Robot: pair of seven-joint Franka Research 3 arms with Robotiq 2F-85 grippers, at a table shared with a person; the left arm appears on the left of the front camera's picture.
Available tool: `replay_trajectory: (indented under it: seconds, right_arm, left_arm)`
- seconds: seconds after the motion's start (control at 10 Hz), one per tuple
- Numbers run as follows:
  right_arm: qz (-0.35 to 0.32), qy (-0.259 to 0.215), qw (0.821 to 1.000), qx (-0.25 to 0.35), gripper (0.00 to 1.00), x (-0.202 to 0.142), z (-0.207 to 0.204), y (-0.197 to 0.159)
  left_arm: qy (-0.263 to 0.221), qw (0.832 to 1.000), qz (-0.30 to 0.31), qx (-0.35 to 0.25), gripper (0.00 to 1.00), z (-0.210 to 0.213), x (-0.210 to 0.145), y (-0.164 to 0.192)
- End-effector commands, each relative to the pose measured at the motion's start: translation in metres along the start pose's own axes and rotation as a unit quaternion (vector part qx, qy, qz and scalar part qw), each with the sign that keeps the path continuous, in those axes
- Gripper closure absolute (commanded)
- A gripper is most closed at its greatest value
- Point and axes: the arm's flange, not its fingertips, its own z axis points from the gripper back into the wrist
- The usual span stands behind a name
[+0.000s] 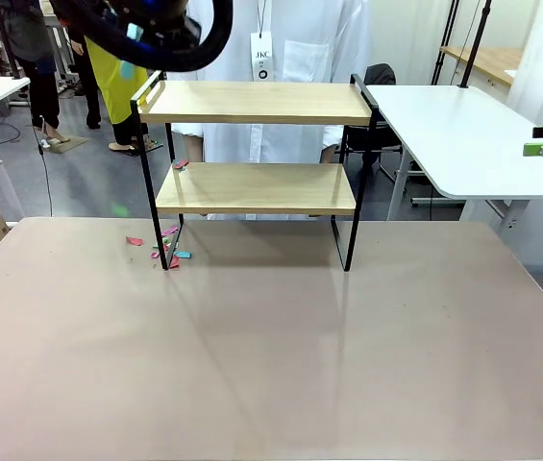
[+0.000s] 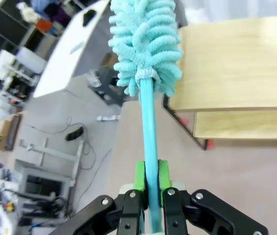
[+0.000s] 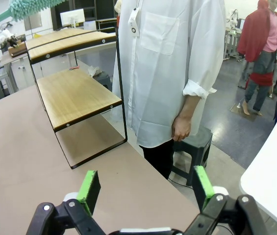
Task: Clean the shelf.
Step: Clean the specific section of the Shelf indicated by the human with the Duster.
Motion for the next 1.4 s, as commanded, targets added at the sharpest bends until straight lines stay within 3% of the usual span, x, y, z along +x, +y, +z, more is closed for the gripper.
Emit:
replay_trajectory:
  seconds: [0.0,0.2,0.4,0.7,1.0,1.3]
  right_arm:
    - [0.002,0.0,1.0,0.0,0.0,0.002,0.0,0.001]
    - [0.002,0.0,1.0,0.0,0.0,0.002,0.0,0.001]
    - [0.002,0.0,1.0,0.0,0.0,0.002,0.0,0.001]
    - [0.002,0.0,1.0,0.0,0.0,0.002,0.0,0.001]
    - [0.002,0.0,1.0,0.0,0.0,0.002,0.0,0.001]
    - [0.002,0.0,1.0,0.0,0.0,0.002,0.0,0.001]
  left_arm:
    - [0.005,0.999,-0.012,0.034,0.87,-0.003,-0.006,-0.004]
    - [0.005,0.999,-0.012,0.034,0.87,-0.003,-0.006,-0.004]
    - [-0.023,0.998,-0.006,-0.057,0.87,0.005,0.004,0.001]
    - [-0.047,0.988,-0.025,-0.148,0.87,-0.005,-0.007,0.05]
    - [-0.06,0.954,-0.099,-0.277,0.87,-0.024,-0.026,0.087]
    - [-0.086,0.901,-0.188,-0.382,0.87,-0.031,-0.034,0.118]
